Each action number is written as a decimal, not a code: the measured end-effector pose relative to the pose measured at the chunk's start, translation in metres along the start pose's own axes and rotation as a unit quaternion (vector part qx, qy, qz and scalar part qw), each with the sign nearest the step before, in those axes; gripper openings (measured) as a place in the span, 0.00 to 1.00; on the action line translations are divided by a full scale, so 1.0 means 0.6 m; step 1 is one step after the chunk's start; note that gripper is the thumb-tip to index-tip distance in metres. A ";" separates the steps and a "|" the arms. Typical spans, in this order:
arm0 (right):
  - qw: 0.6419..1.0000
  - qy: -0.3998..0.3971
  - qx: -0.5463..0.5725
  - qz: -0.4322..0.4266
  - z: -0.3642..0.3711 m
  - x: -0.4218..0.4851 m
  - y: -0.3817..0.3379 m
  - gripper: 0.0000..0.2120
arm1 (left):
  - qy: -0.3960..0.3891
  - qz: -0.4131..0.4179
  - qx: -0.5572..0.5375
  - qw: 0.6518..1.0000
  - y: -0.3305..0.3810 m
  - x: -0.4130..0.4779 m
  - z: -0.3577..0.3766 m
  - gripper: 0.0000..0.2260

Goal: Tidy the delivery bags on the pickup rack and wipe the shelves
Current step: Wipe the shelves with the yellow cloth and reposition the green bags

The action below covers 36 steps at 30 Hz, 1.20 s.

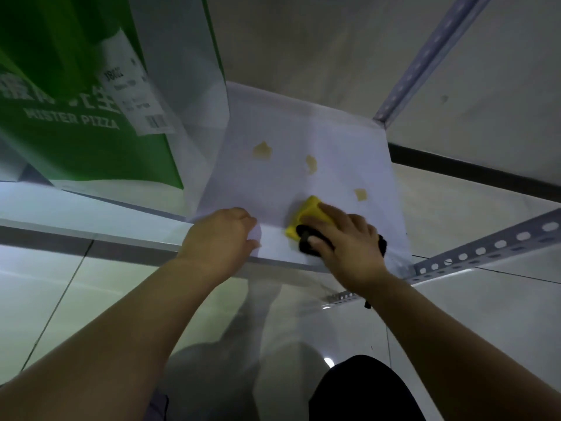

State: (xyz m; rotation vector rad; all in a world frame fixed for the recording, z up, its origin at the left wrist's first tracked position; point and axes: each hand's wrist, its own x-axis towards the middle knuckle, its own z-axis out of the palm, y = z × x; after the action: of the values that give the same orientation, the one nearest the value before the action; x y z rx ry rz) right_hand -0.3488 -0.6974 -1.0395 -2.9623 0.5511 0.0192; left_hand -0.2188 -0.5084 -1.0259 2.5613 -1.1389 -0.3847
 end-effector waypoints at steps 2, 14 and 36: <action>0.995 0.017 -0.018 0.100 -0.001 0.027 0.037 0.19 | 0.008 0.016 0.006 1.000 -0.003 0.001 -0.003 0.18; 0.998 0.036 -0.021 0.041 0.017 0.065 -0.004 0.24 | 0.041 0.040 0.022 0.998 -0.011 0.006 0.002 0.13; 0.997 0.060 0.007 -0.053 0.017 0.087 -0.014 0.22 | 0.050 0.079 0.035 0.995 -0.033 -0.003 0.042 0.22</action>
State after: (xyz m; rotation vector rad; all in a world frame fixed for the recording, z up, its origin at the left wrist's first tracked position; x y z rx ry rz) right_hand -0.2973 -0.7070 -1.0503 -2.9878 0.4054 -0.1746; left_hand -0.2157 -0.4989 -1.0561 2.4942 -1.3285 -0.1797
